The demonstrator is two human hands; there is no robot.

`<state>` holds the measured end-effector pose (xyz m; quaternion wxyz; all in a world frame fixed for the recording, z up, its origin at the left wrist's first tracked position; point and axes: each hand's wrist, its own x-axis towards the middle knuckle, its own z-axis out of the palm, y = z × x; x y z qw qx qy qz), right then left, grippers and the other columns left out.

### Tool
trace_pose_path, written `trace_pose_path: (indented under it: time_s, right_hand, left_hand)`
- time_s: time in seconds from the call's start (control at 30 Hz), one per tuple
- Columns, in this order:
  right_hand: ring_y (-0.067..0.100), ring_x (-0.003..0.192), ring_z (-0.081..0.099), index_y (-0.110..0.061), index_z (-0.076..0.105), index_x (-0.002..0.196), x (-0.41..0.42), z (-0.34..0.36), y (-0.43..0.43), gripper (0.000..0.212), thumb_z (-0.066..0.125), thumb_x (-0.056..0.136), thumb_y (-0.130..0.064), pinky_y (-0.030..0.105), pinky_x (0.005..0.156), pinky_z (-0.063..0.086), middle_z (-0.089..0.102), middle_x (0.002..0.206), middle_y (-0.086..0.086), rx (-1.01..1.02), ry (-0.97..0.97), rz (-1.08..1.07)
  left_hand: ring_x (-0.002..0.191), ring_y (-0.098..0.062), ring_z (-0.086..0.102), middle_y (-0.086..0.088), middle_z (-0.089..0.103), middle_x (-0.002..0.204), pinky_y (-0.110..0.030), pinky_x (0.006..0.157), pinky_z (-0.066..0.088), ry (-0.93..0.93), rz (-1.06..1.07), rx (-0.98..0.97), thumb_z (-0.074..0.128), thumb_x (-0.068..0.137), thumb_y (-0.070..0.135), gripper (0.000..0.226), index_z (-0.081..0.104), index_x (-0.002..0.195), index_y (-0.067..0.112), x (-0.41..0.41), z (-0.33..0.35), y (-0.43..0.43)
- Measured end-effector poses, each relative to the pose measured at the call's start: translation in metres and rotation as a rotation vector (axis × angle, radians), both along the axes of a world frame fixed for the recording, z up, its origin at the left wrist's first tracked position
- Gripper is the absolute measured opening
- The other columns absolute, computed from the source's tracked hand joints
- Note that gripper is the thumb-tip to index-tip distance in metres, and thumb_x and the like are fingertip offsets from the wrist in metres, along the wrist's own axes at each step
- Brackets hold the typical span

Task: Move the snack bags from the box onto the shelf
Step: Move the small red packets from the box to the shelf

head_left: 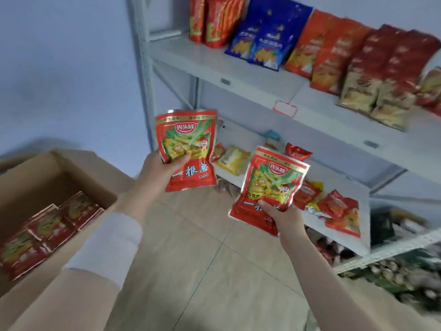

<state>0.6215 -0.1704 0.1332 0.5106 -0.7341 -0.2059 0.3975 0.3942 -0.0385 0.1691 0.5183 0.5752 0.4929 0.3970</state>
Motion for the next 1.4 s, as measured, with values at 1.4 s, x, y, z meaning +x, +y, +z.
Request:
trace_pose_path:
  time_s: [1.4]
  right_hand:
    - [0.005,0.071,0.065,-0.018,0.062,0.101,0.883,0.055,0.113,0.034,0.079,0.071,-0.019,0.015,0.053,0.048,0.067,0.081,-0.009,0.183,-0.254,-0.483]
  left_hand:
    - [0.100,-0.024,0.064,-0.008,0.068,0.109,-0.039,0.090,0.051,0.106,-0.665,0.086,0.068,0.085,0.025,0.028,0.065,0.109,0.012,1.026,0.059,0.151]
